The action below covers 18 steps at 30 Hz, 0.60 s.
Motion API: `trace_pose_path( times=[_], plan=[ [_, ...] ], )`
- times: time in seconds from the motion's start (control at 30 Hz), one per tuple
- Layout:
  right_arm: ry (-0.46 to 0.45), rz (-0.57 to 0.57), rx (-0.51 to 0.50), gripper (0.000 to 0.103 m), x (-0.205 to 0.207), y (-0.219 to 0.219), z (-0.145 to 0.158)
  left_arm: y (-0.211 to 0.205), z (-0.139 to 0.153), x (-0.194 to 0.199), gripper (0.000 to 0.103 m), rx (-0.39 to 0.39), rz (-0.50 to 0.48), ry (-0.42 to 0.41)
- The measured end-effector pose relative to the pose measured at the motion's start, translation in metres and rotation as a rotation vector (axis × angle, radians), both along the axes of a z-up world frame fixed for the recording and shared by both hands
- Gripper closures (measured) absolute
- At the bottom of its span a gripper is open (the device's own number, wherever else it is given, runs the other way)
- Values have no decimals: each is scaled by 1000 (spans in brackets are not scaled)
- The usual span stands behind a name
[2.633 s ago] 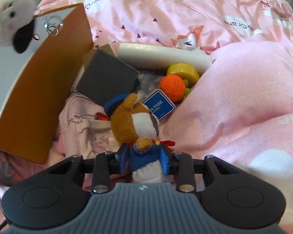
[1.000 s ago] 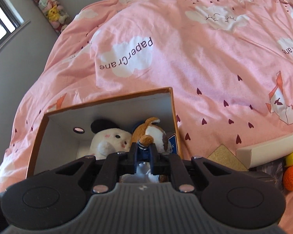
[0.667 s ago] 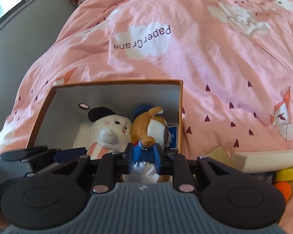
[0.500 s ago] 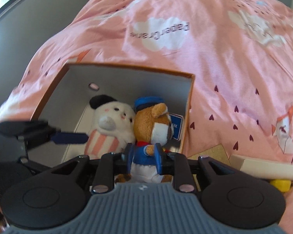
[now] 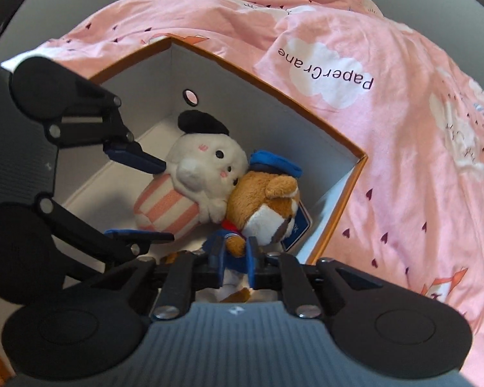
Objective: Organize objects
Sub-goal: 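Lower both plush toys into the box and open both grippers, then withdraw both grippers from the box toward the remaining items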
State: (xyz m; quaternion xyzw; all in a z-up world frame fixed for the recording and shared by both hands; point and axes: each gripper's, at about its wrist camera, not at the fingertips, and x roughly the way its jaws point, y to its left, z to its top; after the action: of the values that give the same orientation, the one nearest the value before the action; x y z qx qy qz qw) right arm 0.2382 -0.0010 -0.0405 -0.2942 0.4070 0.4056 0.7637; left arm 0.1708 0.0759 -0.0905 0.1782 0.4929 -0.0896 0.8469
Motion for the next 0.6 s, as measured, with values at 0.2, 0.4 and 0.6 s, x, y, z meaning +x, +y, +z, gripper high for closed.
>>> trace_pose_path(
  times=[0.2,0.4,0.6],
  plan=[
    [0,-58,46,91,12,2,-5,6,0,13,45,-31,38,21],
    [7,-96,130,86,2,-13,12,8,7,0,48,-27,58,-17],
    [-12,-188,318,73,-27,-60,40,1,44,-44,50,12,-28,-209]
  ],
)
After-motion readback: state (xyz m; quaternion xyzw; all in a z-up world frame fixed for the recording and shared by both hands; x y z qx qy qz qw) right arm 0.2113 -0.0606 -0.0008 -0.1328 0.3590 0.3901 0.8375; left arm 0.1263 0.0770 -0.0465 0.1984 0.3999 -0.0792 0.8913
